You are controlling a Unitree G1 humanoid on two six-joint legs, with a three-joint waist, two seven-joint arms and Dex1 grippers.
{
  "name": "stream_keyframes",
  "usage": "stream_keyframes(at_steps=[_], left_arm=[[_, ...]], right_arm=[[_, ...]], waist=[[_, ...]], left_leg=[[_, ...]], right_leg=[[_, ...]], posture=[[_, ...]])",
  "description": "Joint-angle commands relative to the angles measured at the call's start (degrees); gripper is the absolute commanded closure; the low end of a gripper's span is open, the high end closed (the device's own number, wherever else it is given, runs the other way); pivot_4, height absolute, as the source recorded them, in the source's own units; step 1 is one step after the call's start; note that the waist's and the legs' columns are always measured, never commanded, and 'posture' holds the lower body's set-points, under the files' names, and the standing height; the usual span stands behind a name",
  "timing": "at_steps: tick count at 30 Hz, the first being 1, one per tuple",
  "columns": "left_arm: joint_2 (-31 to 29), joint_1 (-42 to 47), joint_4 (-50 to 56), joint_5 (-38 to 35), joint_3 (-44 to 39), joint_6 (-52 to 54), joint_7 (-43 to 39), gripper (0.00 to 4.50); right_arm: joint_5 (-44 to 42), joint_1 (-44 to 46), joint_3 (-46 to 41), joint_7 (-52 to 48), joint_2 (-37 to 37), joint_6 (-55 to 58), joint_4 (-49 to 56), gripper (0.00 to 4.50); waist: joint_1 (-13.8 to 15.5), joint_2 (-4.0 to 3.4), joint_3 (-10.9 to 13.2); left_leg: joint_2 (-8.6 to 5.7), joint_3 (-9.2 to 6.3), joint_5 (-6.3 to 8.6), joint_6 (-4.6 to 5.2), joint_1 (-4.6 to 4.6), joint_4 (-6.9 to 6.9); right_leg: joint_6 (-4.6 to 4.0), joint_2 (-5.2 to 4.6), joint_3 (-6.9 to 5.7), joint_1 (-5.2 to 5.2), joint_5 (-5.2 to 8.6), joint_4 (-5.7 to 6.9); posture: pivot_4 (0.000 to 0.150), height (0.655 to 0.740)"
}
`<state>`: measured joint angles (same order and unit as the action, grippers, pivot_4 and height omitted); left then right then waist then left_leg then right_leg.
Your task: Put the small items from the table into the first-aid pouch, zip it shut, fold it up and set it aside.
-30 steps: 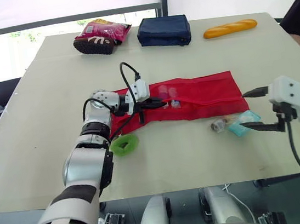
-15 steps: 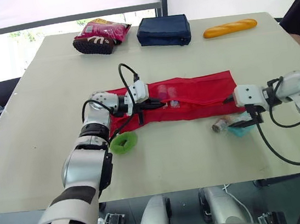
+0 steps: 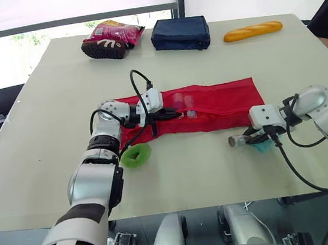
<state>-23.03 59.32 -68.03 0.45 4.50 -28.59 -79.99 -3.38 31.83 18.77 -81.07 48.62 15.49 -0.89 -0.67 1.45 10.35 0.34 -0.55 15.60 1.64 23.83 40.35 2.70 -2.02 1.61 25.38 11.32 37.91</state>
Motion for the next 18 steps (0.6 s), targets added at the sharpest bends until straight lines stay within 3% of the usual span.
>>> stream_keyframes(at_steps=[1, 8, 18], left_arm=[[0.25, 0.63, 1.24, -0.85, -0.83, -0.79, 0.04, 4.50], [0.47, 1.15, 0.95, -0.68, -0.71, -0.59, -0.11, 4.50], [2.07, 1.70, 0.80, -1.00, -0.93, -0.37, 0.08, 4.50]], right_arm=[[-5.07, -3.03, -4.16, 2.97, 0.37, 10.50, 12.79, 4.08], [-10.44, -8.75, -8.88, 12.01, -0.54, 24.23, 27.78, 4.08], [-6.45, -9.15, -11.58, 33.48, -6.24, 33.69, 31.52, 4.08]], waist=[[0.01, 0.00, 0.00], [0.02, 0.00, 0.00], [0.06, 0.00, -0.01]], left_leg=[[0.00, 0.00, 0.00, 0.00, 0.00, 0.00], [0.00, -0.01, 0.00, 0.00, 0.01, 0.04], [-0.01, 0.02, 0.00, 0.00, 0.03, 0.04]], right_leg=[[0.00, 0.00, 0.00, 0.00, 0.00, 0.00], [0.01, -0.02, 0.00, -0.01, 0.00, -0.01], [0.01, -0.02, 0.01, 0.00, 0.00, -0.01]], posture=[[0.150, 0.7105], [0.150, 0.7105], [0.150, 0.7105]])
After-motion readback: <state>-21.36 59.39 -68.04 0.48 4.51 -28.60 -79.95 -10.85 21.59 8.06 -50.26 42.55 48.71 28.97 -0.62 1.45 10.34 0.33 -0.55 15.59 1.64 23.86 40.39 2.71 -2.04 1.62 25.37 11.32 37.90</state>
